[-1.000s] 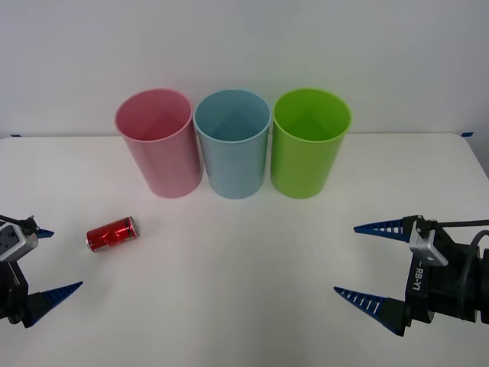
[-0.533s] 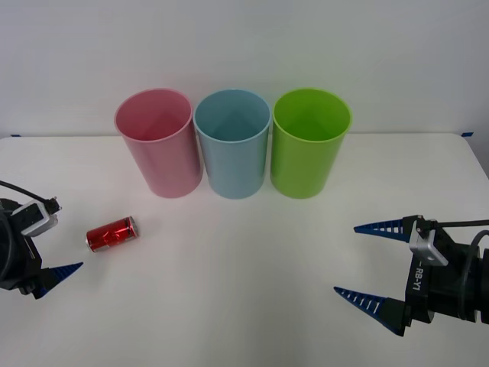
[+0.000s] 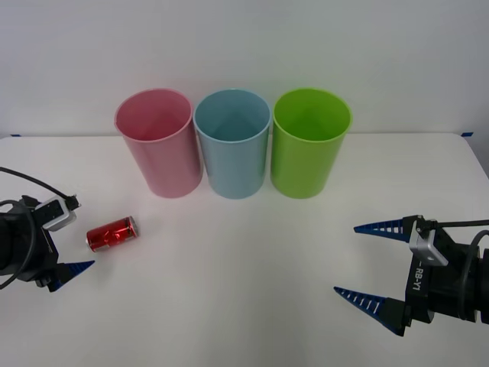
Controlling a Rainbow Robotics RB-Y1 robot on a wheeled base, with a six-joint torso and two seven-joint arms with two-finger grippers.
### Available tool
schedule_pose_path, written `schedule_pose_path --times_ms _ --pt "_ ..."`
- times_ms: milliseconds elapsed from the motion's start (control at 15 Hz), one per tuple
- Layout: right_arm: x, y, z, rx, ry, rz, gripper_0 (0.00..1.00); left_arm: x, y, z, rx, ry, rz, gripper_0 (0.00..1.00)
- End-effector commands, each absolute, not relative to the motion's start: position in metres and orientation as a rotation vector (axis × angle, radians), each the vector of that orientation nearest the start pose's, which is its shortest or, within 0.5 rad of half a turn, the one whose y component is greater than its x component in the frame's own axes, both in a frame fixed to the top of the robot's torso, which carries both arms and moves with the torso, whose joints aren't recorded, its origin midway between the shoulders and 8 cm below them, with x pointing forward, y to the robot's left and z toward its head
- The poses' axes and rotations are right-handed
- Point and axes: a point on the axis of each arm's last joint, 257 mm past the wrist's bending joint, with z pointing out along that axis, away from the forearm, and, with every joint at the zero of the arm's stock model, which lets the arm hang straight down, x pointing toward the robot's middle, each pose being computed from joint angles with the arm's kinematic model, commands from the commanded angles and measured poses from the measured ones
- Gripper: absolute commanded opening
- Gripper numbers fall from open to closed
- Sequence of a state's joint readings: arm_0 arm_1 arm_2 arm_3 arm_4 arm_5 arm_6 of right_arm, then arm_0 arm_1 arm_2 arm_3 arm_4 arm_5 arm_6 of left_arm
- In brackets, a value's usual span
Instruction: Put cans in the blue bin and PET bottles in the pink bin and trash in the green bin.
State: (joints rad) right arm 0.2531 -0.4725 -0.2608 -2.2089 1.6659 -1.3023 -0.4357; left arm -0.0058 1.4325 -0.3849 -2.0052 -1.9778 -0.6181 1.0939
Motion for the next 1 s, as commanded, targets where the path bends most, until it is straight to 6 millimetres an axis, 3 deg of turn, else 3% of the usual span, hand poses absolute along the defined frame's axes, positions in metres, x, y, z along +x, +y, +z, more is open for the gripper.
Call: schedule_pose_path --times_ms 67,333,600,1000 --pt "0.328 -0.170 -0.188 -1.190 1.674 0.485 1.00 0.414 0.338 -0.258 1.248 2.151 0.111 1.00" --pt "0.328 -0.170 -0.188 -1.190 1.674 0.485 1.00 0.420 0.334 -0.275 1.249 2.169 0.098 1.00" --pt "0.328 -0.170 -0.188 -1.190 1.674 0.485 1.00 0.438 0.321 -0.289 1.258 2.163 0.090 1.00" --pt "0.328 -0.170 -0.188 -1.190 1.674 0.485 1.00 0.473 0.318 -0.310 1.283 2.181 0.135 1.00"
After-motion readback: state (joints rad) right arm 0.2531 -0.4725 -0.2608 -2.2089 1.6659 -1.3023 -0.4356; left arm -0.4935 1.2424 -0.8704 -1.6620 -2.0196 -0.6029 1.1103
